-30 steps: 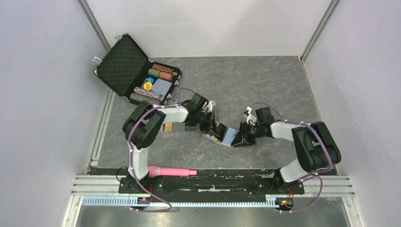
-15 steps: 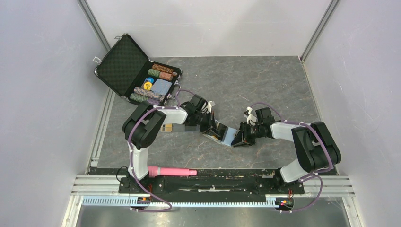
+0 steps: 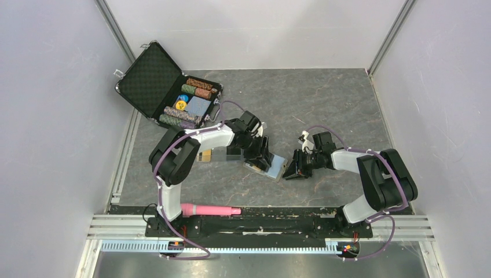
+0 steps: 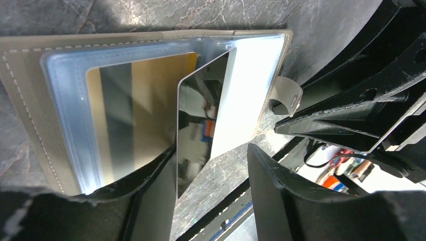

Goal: Put the credit cards into the card holder
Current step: Insert the credit card into the card holder.

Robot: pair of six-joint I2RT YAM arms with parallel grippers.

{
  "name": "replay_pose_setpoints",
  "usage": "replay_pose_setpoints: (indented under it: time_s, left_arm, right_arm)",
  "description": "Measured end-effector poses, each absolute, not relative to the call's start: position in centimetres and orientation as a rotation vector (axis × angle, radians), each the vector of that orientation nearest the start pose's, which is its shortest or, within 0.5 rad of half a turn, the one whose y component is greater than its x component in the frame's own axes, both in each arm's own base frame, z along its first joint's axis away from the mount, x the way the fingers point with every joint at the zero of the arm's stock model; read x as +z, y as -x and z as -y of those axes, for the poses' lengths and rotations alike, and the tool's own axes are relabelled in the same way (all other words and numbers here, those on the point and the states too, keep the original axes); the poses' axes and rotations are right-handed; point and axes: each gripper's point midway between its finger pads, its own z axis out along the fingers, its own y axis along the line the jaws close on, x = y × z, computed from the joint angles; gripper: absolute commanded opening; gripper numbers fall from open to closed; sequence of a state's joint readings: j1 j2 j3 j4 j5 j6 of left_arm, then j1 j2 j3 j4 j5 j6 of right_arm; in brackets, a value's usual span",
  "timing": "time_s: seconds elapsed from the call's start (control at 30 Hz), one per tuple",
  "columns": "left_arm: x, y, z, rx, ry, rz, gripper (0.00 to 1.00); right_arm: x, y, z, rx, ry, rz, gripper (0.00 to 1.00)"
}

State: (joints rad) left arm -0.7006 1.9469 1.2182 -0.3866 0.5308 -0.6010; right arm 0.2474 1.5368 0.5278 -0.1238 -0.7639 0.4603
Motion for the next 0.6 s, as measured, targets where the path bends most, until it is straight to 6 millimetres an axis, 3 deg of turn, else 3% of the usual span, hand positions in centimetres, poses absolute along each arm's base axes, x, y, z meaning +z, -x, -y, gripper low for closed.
replay_pose_setpoints:
  time_s: [0.27,0.6]
  left_arm:
    - [4.1,-24.5,33.1,-0.863,-0.450,-2.921,0.65]
    - [3.4,-24.4,32.0,-0.758,-0.511,-2.961,0.66]
  right_arm:
    - [1.6,-19.8,-18.9,1.242,-0.047,-2.747,0.29]
    - [1.6,-19.8,-18.9,1.242,-0.044,-2.748,0.29]
